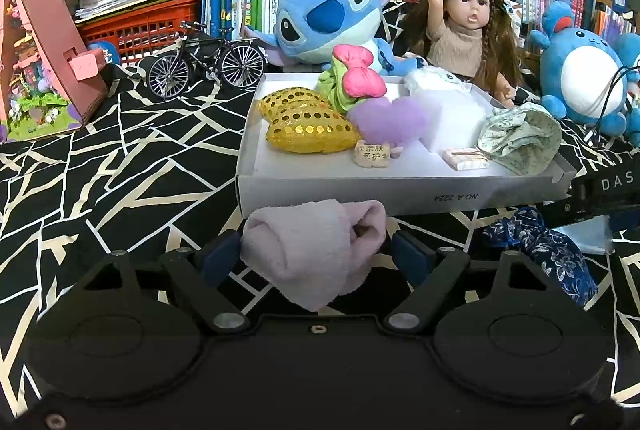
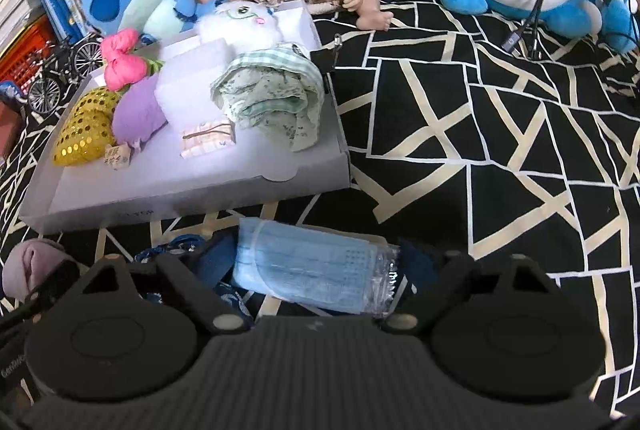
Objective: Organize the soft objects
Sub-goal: 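Lift the pink sock with the left tool while the right tool lifts the mask packet, then carry the pink sock and mask packet over the white box with both tools, then lower the sock and mask packet into the box and open both tools, then withdraw both tools from the box toward the remaining items, then grasp the white folded paper with the left tool while the right tool grasps the blue floral pouch, then carry the white paper and floral pouch over the box with both tools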
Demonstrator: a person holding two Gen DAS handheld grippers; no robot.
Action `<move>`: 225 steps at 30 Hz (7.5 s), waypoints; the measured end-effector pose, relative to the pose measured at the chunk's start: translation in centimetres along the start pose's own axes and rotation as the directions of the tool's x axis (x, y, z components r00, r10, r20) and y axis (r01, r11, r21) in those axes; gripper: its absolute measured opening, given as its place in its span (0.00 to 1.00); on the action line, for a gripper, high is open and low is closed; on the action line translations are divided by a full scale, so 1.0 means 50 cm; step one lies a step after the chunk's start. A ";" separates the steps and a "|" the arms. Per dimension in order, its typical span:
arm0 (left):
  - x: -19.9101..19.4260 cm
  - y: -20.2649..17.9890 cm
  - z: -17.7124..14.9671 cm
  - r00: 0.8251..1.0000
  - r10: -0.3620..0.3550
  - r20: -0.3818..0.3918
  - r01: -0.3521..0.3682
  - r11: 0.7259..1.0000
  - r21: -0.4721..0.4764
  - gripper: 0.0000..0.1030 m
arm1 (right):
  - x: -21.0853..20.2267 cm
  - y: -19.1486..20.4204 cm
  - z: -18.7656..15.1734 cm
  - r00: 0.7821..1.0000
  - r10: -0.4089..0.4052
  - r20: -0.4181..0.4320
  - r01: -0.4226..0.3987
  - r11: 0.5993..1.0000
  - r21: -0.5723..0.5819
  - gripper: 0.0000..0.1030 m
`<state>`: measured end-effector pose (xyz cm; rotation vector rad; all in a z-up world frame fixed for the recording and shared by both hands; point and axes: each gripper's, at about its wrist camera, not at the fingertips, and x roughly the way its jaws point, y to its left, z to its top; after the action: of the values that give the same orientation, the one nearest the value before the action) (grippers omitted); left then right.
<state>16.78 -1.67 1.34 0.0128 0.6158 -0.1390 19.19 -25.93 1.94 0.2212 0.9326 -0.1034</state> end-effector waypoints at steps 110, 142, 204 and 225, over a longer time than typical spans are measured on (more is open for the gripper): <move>0.195 0.036 0.155 0.998 -0.049 -0.051 0.043 0.992 -0.116 0.39 | 0.095 0.136 0.116 0.959 0.249 0.137 -0.229 0.962 -0.150 0.78; -0.032 0.006 0.092 0.990 -0.119 0.073 0.123 0.991 -0.050 0.78 | -0.083 0.062 0.019 0.886 0.375 0.273 -0.309 0.916 -0.257 0.97; -0.166 -0.057 -0.129 0.961 -0.277 0.005 0.276 0.959 0.058 0.39 | -0.079 -0.062 -0.120 0.964 0.090 0.250 -0.034 0.975 -0.221 0.82; -0.140 -0.029 -0.095 0.989 -0.144 0.024 0.144 0.990 0.008 0.39 | -0.048 0.041 -0.119 0.949 0.219 0.229 -0.118 0.915 -0.385 1.00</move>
<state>8.19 -1.96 1.53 -0.0273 0.5914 -0.2805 13.50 -22.58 0.76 -0.0608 0.6429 0.2000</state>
